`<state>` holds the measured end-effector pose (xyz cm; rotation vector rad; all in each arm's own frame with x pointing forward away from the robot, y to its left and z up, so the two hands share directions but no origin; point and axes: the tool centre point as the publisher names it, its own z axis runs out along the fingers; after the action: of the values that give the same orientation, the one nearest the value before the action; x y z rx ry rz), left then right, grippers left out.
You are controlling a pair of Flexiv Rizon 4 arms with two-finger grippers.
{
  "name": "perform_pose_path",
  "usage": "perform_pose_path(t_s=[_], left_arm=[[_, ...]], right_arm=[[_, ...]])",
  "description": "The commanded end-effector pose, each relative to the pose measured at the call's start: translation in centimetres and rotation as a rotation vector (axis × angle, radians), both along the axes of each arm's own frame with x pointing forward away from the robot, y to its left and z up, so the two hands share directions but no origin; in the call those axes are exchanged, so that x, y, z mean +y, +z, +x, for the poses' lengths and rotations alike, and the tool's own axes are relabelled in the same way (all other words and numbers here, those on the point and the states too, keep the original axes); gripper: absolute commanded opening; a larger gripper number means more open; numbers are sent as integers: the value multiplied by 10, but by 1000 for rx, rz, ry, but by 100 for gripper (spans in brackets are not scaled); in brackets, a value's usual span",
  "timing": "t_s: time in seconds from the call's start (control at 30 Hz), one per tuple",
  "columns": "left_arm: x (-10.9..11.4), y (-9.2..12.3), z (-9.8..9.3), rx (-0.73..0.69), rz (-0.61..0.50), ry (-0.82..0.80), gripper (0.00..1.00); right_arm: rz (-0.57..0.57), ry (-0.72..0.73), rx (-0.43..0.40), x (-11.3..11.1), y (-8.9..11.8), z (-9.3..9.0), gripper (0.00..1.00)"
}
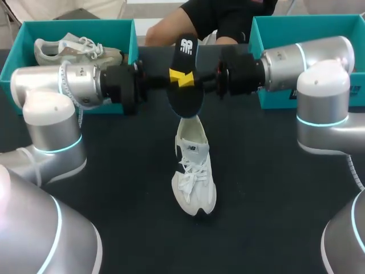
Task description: Take the shoe out of the shoebox, open the shoe tongue, remove and reinsert the insole, then place the shoe into the shoebox
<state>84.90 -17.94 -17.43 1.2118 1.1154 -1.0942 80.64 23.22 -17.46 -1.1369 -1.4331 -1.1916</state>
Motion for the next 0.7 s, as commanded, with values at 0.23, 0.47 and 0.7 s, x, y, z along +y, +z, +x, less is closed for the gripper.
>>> perform_pose_path(t_s=[0.23, 0.47, 0.7], left_arm=[[1, 2, 1, -10, -10, 19, 0], [1, 2, 0, -11, -8, 17, 0], [5, 1, -6, 31, 23, 6, 100]], right_arm=[[3, -8, 0, 0, -2, -4, 20], [3, -14, -6, 0, -2, -5, 0], [6, -10, -14, 4, -2, -4, 0]])
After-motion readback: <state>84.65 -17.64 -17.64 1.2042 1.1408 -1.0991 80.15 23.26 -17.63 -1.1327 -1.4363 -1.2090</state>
